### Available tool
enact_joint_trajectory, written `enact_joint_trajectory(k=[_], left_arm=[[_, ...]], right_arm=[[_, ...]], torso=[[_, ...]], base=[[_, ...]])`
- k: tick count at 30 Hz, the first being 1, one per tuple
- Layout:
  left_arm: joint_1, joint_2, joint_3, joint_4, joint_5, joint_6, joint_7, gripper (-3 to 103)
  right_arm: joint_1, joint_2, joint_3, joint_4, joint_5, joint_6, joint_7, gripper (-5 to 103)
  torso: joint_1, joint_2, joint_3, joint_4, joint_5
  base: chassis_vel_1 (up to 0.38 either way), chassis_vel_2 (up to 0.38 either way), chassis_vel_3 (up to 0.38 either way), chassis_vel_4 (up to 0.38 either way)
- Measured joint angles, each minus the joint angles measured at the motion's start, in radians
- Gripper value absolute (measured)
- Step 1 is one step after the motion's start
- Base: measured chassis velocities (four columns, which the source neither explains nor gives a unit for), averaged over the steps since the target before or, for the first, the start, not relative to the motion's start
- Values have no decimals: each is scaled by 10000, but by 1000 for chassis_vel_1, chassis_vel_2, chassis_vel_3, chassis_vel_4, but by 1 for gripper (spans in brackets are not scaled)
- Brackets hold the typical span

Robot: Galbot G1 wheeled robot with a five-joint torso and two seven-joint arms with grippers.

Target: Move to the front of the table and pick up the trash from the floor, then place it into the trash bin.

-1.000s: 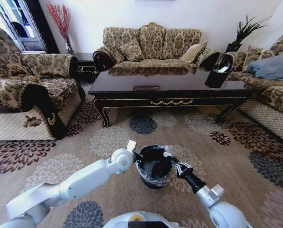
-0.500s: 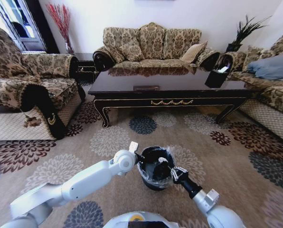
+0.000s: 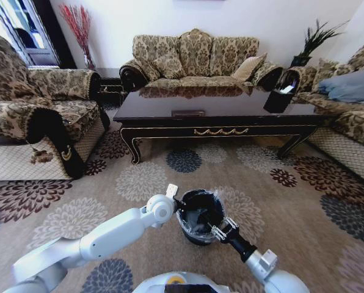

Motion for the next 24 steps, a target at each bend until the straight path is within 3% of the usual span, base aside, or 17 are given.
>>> enact_joint_trajectory(k=[3,5,6,8,11,24], left_arm=[[108,45,-45,-61,62,-1,5,0],[122,60,-55,-80,66,0,7,0],[123,92,-74,-102,66,0,14,0],[107,123,-96,-124,65,0,17,0],[15,212,-196,-137,46,-1,62,0],[383,581,-648,-195,228,0,200,0]], right_arm=[[63,-1,0,18,43,0,0,79],[78,-2,6,28,81,-3,3,79],[100,-8,21,47,157,-10,9,90],[114,-8,43,56,207,-12,14,90],[148,50,137,146,547,-18,31,100],[466,213,412,372,1406,-246,335,100]], torso=[[0,0,0,1,0],[0,0,0,0,0],[0,0,0,0,0],[0,0,0,1,0],[0,0,0,-2,1],[0,0,0,-1,0]], base=[[0,0,0,0],[0,0,0,0],[0,0,0,0],[0,0,0,0],[0,0,0,0],[0,0,0,0]])
